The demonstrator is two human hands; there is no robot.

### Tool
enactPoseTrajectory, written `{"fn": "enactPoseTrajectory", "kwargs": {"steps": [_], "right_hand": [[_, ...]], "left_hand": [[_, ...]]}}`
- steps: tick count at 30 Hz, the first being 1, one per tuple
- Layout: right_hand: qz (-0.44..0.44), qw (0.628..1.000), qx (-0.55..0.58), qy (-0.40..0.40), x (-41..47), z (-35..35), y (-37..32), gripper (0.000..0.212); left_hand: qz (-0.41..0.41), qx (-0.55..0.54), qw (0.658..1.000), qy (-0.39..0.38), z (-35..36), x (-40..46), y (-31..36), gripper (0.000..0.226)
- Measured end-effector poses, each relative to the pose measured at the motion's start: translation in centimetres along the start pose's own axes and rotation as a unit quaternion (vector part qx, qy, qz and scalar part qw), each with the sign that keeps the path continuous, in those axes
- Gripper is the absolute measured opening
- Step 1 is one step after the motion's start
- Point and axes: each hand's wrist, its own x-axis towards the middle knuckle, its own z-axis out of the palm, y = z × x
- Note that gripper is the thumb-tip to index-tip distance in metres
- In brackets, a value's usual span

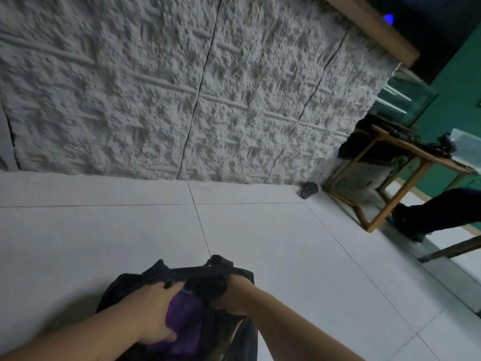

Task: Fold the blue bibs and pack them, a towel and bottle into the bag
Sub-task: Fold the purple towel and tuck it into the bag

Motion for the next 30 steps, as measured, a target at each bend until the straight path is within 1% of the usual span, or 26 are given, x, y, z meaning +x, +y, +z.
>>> {"fn": "enactPoseTrajectory", "kwargs": {"steps": [3, 4, 7, 9, 11, 14, 16, 20, 24, 27, 30], "right_hand": [[0.017, 0.999, -0.018, -0.033, 0.2, -2.1, -1.9, 0.051], [0.027, 0.998, -0.019, -0.044, 0.2, -2.7, -2.6, 0.056], [0.049, 0.997, -0.027, -0.062, 0.1, -3.9, -3.6, 0.081], [0.042, 0.996, -0.031, -0.076, 0.9, -4.3, -3.9, 0.088], [0.032, 0.997, -0.013, -0.069, 2.7, -4.3, -3.5, 0.092], [0.012, 1.000, 0.004, -0.027, 6.0, -5.0, -3.0, 0.097], [-0.007, 1.000, 0.007, -0.020, 8.9, -5.5, -2.1, 0.094], [-0.046, 0.999, -0.013, -0.013, 12.8, -7.1, 0.5, 0.081], [-0.055, 0.996, -0.066, -0.001, 14.9, -8.5, 3.1, 0.075], [-0.061, 0.994, -0.092, 0.020, 15.7, -9.6, 5.6, 0.077], [-0.051, 0.991, -0.117, 0.027, 16.8, -10.9, 9.2, 0.084]], "left_hand": [[-0.006, -0.060, 0.998, 0.012, -1.0, 0.2, -0.2, 0.134], [-0.010, -0.071, 0.997, 0.013, -1.4, 0.2, 0.1, 0.136], [-0.016, -0.115, 0.993, 0.018, -1.2, 0.3, 1.7, 0.138], [-0.016, -0.130, 0.991, 0.024, -1.3, 1.3, 2.2, 0.133], [-0.015, -0.135, 0.990, 0.033, -1.6, 2.9, 2.2, 0.130], [-0.009, -0.094, 0.994, 0.059, -2.3, 5.6, 1.7, 0.133], [-0.012, -0.067, 0.995, 0.071, -2.6, 7.0, 1.6, 0.136], [-0.002, -0.022, 0.995, 0.092, -2.6, 9.2, 1.8, 0.127], [-0.018, -0.030, 0.993, 0.110, -3.2, 11.1, 2.9, 0.120], [-0.018, -0.030, 0.992, 0.118, -3.6, 13.1, 4.4, 0.118], [-0.023, -0.024, 0.994, 0.103, -4.0, 15.3, 7.1, 0.121]]}}
